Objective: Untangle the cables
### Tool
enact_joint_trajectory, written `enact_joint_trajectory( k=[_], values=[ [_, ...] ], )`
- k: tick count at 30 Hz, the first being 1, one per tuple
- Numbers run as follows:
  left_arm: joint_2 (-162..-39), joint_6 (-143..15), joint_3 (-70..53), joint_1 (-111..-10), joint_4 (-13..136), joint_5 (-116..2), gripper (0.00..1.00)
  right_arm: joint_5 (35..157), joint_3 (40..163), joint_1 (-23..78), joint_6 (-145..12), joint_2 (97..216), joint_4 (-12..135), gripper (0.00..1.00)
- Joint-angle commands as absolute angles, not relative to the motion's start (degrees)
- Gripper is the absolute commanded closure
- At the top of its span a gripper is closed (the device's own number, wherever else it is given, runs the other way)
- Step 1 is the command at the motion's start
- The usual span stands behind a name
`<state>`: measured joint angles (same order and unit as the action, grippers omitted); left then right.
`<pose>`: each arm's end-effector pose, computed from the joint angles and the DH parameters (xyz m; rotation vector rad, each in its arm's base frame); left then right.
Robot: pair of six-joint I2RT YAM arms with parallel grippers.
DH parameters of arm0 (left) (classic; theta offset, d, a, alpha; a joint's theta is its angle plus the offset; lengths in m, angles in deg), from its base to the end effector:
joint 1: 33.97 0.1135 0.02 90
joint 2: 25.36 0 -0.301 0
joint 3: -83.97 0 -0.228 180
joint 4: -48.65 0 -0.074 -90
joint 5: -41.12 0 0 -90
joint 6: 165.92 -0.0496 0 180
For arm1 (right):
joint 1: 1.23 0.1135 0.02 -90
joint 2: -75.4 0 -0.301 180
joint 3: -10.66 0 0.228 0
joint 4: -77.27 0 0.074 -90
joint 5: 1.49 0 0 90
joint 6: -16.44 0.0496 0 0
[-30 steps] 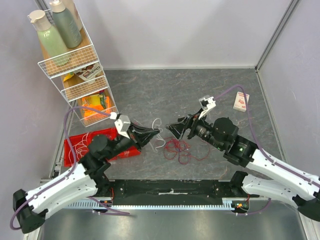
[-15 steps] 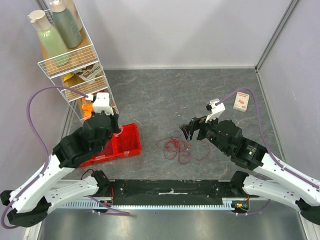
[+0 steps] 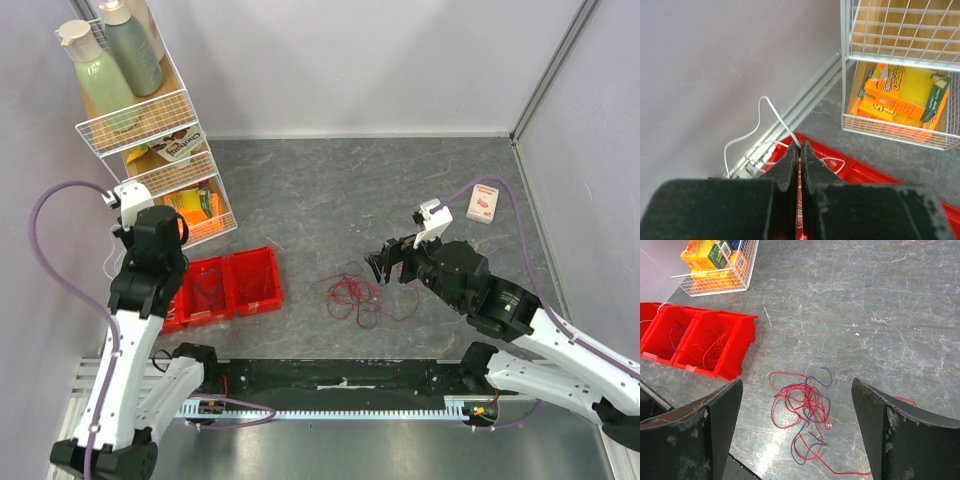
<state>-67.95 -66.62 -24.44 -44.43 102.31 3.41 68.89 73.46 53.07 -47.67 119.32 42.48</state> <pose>0.0982 0.0218 0.3842 -0.5470 1.8011 0.6707 0.0923 0.0999 0.3630 -0.2221 1.8709 0.6611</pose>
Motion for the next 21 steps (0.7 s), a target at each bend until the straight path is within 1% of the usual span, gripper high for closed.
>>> enact_joint_trajectory(
  k=[1, 8, 18, 20, 21],
  values=[
    [-69.39, -58.45, -27.24, -40.04, 100.63, -1.42, 0.98, 67.68, 76.89, 53.17, -48.77, 117.06, 40.31, 0.03],
    [-68.07, -42.09, -33.74, -38.45, 104.68, -1.25, 0.98, 65.57, 76.63, 53.17, -49.39, 114.51, 38.19, 0.02],
    [-69.30, -17.06, -37.35, -36.96, 118.03, 1.30, 0.98, 66.27, 75.92, 53.17, -48.86, 116.53, 38.46, 0.02],
    [-68.52, -11.79, -38.14, -36.87, 120.75, 1.56, 0.93, 66.97, 75.75, 53.17, -48.34, 117.23, 38.28, 0.02],
    [-67.99, -10.54, -38.67, -36.96, 121.20, 1.57, 0.88, 67.41, 75.40, 53.17, -47.98, 117.41, 38.28, 0.02]
  ],
)
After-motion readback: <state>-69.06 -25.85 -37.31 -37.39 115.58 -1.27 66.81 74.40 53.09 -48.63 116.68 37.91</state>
